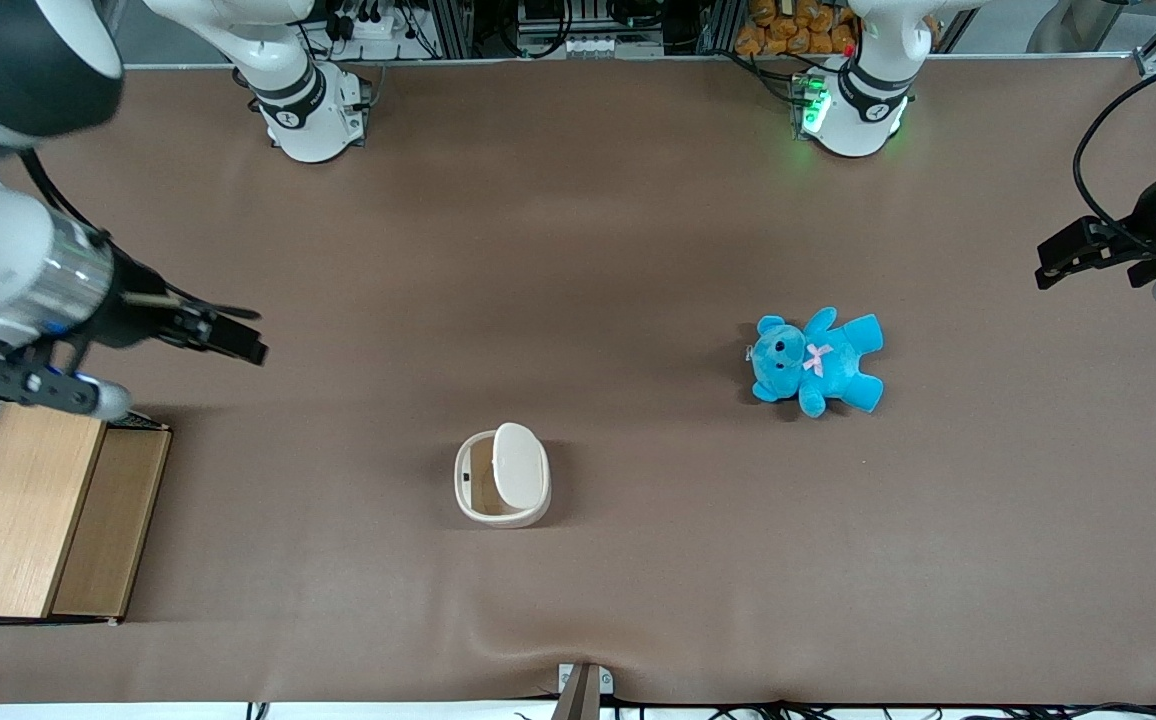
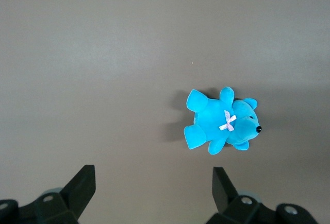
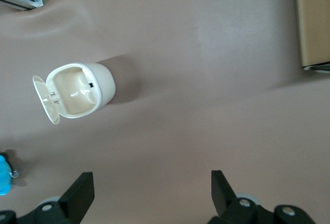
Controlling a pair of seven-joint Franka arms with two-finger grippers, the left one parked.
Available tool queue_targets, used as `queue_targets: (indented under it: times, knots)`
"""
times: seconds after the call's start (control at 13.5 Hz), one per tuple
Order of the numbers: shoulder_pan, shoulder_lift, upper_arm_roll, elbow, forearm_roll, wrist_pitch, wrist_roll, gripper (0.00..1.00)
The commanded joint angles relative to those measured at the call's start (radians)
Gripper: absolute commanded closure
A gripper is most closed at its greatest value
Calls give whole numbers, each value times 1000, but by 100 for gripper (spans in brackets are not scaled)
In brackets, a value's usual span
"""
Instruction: Open trash can with right arm
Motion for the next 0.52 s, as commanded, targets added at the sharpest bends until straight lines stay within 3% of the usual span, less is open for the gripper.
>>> queue_targets:
  times: [0.0,0.45]
  knots:
    - [12,-89,-82,-58,-9,-33,-99,0]
    - [23,-247,-207,-226,7,-27,-266,0]
